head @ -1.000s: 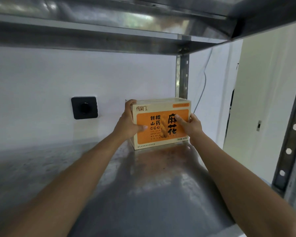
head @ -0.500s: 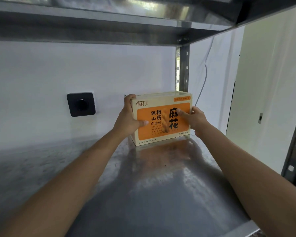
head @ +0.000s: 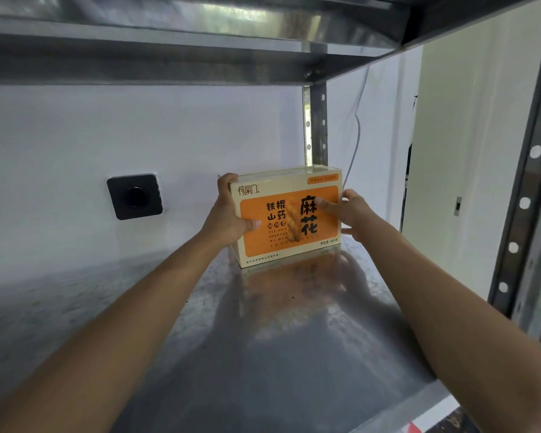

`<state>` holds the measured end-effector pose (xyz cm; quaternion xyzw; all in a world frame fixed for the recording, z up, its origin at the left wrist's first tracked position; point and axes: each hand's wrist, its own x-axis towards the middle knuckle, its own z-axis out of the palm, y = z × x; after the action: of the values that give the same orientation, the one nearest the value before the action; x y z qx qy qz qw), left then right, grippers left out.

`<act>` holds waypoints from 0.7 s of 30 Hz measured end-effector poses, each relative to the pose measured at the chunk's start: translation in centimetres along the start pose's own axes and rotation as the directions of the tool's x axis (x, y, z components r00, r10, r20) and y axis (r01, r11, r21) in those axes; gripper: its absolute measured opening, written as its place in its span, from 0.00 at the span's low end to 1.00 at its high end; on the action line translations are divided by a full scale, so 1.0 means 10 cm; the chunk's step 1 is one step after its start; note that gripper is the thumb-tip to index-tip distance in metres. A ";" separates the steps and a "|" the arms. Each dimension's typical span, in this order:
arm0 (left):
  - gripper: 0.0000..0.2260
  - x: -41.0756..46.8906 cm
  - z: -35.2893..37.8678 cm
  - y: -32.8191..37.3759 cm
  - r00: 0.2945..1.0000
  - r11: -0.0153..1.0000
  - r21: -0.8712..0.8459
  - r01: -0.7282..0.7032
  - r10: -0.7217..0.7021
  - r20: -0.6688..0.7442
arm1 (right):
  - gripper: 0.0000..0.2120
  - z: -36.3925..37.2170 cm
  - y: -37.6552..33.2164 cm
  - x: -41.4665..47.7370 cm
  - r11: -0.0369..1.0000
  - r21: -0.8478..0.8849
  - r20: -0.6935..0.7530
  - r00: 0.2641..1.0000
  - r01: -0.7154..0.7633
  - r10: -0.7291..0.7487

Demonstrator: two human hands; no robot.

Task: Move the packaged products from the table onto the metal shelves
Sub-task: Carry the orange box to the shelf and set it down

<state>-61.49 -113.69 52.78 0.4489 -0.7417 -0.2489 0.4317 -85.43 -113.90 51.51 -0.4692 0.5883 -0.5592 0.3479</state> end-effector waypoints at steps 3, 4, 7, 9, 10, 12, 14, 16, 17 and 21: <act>0.38 -0.03 -0.01 0.02 1.000 1.000 0.008 0.006 -0.006 -0.001 | 0.28 0.04 0.03 -0.04 0.998 0.011 -0.025 0.998 0.054 -0.054; 0.39 -0.05 -0.01 0.02 1.000 1.000 0.024 0.003 -0.003 -0.002 | 0.27 0.05 0.04 -0.07 0.997 -0.001 -0.035 0.996 0.079 -0.079; 0.44 -0.11 -0.01 0.03 1.000 0.989 0.150 -0.007 0.010 -0.024 | 0.24 0.05 0.09 -0.17 0.967 -0.213 -0.056 0.986 0.141 -0.156; 0.46 -0.18 0.02 0.03 0.999 0.962 0.272 0.036 -0.026 -0.042 | 0.24 0.02 0.13 -0.28 0.915 -0.393 -0.065 0.990 0.092 -0.128; 0.44 -0.23 0.04 0.04 0.996 0.929 0.361 0.084 -0.068 -0.057 | 0.25 -0.01 0.16 -0.34 0.877 -0.477 -0.076 0.992 0.057 -0.106; 0.36 -0.35 0.08 0.10 0.980 0.789 0.582 0.195 -0.177 -0.088 | 0.26 -0.07 0.19 -0.47 0.773 -0.634 -0.099 0.990 0.019 -0.106; 0.23 -0.52 0.10 0.22 0.969 0.596 0.780 0.191 -0.243 -0.051 | 0.24 -0.11 0.17 -0.65 0.689 -0.724 -0.103 0.987 0.011 -0.124; 0.13 -0.67 0.10 0.38 0.973 0.434 0.899 0.051 -0.225 0.053 | 0.21 -0.12 0.13 -0.89 0.630 -0.777 -0.079 0.989 0.019 -0.127; 0.12 -0.74 0.11 0.48 0.973 0.381 0.924 -0.031 -0.200 0.115 | 0.20 -0.12 0.10 -1.03 0.606 -0.795 -0.068 0.988 0.031 -0.139; 0.10 -1.15 0.29 0.98 0.940 0.259 0.904 -0.340 0.062 0.335 | 0.17 -0.17 0.03 -1.85 0.498 -0.863 -0.102 0.935 0.088 -0.340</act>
<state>-65.77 -98.97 53.91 0.4853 -0.8379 0.2490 0.0168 -81.17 -95.96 49.32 -0.5709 0.7613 -0.2977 -0.0764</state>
